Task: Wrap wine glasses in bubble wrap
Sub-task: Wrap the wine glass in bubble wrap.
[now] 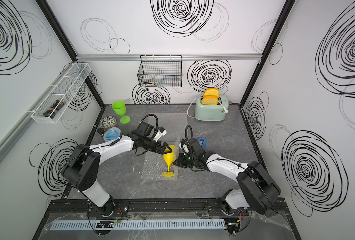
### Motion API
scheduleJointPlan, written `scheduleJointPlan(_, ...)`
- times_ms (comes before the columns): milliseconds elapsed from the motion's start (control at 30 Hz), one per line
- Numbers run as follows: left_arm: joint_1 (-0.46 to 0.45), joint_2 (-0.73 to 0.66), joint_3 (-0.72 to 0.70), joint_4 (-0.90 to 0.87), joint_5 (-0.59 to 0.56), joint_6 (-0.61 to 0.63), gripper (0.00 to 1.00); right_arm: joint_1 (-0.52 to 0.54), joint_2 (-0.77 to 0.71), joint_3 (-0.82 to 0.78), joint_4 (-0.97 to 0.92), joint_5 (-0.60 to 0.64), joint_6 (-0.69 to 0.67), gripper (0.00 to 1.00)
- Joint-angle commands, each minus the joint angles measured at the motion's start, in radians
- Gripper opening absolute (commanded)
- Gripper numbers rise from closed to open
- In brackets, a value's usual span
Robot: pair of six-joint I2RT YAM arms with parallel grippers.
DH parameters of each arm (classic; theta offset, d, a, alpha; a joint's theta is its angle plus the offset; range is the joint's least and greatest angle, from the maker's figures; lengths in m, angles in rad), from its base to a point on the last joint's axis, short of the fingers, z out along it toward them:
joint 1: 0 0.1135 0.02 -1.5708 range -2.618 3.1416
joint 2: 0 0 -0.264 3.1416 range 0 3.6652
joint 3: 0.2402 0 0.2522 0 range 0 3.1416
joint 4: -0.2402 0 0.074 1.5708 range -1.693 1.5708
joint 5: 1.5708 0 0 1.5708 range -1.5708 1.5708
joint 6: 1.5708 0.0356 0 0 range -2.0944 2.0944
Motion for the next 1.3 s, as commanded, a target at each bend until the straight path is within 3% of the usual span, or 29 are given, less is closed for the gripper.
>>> scheduleJointPlan(0, -0.001, 0.017, -0.008, 0.06, 0.049, -0.056, 0.97, 0.018, 0.032, 0.06, -0.029, 0.023, -0.019, 0.04)
scheduleJointPlan(300, -0.004, 0.063, 0.018, 0.016, -0.068, -0.045, 1.0, 0.046, 0.074, 0.093, -0.022, 0.021, -0.025, 0.05)
scheduleJointPlan(667, -0.007, 0.09, 0.002, 0.016, -0.083, -0.04, 0.8, 0.063, 0.097, 0.127, -0.057, 0.034, -0.058, 0.12)
scheduleJointPlan(867, -0.007, 0.081, -0.007, 0.025, -0.066, -0.047, 0.67, 0.045, 0.045, 0.134, -0.088, 0.014, -0.091, 0.33)
scheduleJointPlan(1067, -0.004, 0.065, -0.017, 0.029, -0.048, -0.047, 0.62, -0.064, -0.046, 0.08, -0.075, -0.013, -0.072, 0.47)
scheduleJointPlan(1267, -0.002, 0.071, -0.017, 0.028, -0.037, -0.041, 0.57, -0.166, -0.019, 0.052, 0.004, -0.038, -0.025, 0.65)
